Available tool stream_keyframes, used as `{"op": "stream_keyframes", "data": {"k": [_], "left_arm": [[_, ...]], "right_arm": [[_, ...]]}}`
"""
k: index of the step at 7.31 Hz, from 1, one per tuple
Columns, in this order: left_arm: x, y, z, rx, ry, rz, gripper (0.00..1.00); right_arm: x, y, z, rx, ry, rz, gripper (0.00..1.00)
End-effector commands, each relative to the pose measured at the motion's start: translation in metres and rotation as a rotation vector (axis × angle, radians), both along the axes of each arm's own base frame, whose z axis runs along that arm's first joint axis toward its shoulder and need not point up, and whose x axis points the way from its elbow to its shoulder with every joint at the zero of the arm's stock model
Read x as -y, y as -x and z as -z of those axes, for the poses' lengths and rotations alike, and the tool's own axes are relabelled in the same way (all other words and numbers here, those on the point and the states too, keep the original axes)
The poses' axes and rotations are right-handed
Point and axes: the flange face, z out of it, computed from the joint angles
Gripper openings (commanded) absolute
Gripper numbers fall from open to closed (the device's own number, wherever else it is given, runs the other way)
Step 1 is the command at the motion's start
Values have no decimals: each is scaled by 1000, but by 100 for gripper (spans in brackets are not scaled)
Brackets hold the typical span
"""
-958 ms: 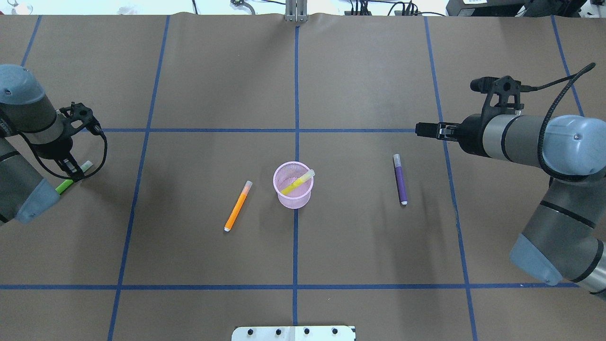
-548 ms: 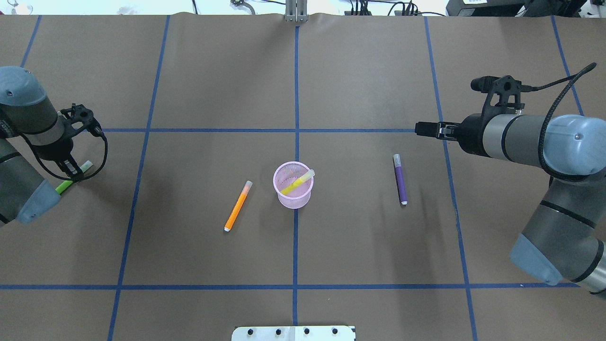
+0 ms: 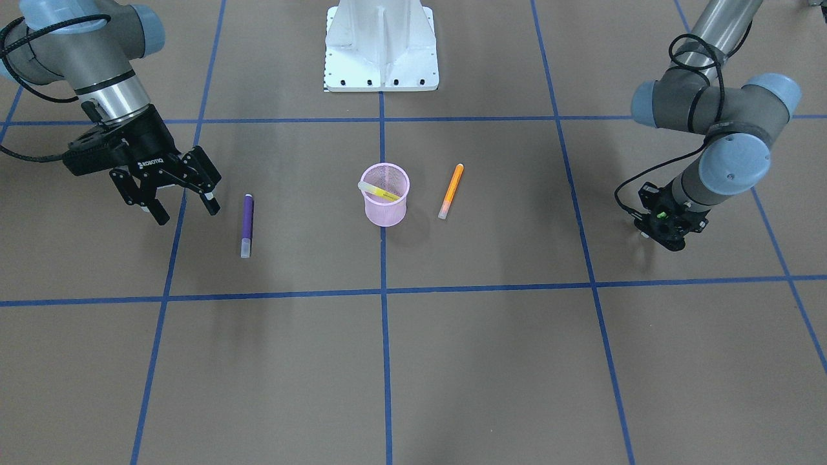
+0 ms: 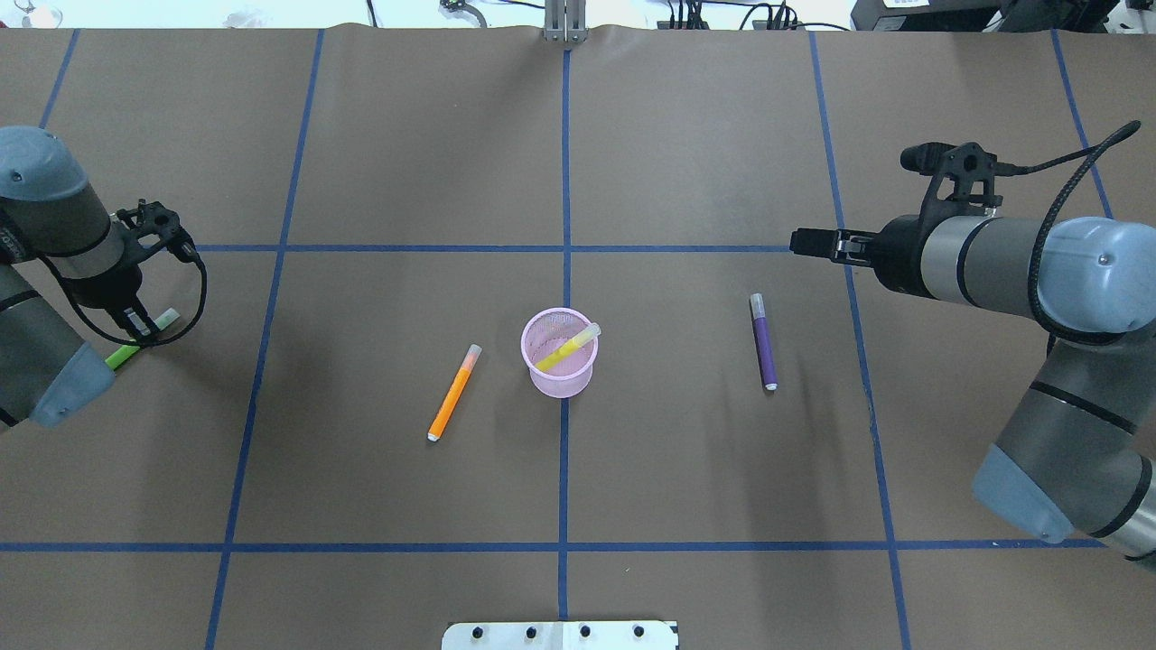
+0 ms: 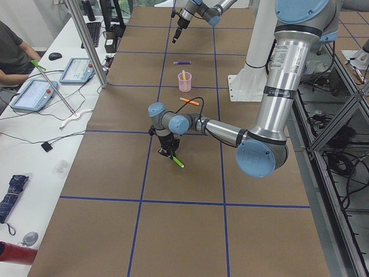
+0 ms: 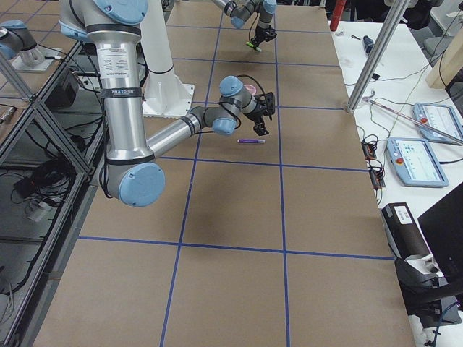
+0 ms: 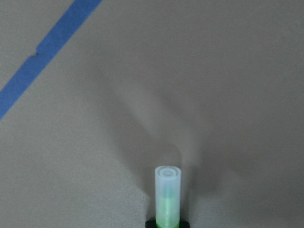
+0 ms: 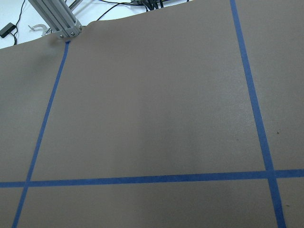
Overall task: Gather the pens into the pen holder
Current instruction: 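Lift the green marker and carry it toward the cup with the left gripper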
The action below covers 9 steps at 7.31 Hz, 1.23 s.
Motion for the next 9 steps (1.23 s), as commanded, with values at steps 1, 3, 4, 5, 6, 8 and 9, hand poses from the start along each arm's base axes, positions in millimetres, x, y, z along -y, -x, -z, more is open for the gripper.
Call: {"op": "stream_keyframes", "data": {"k": [1, 3, 4, 5, 6, 8, 9], "left_arm": [[-2, 1, 96, -118, -98, 7, 0], [12, -42, 227, -199, -179, 40, 0], [-3, -61, 281, -255, -180, 86, 0], [-20, -87, 339, -326, -191, 94, 0], [-32, -112, 378, -320, -251, 181, 0], [-73, -170, 443, -383, -428, 268, 0], [-80, -178, 451, -421, -413, 334, 0]], "right_arm": [[3, -5, 1, 3, 2, -9, 100], [3, -5, 1, 3, 2, -9, 100], [4, -5, 0, 2, 3, -10, 100], [4, -5, -1, 0, 5, -10, 100], [4, -4, -3, -4, 8, -9, 100], [7, -1, -13, -15, 33, 6, 100], [10, -1, -20, -14, 57, 34, 100]]}}
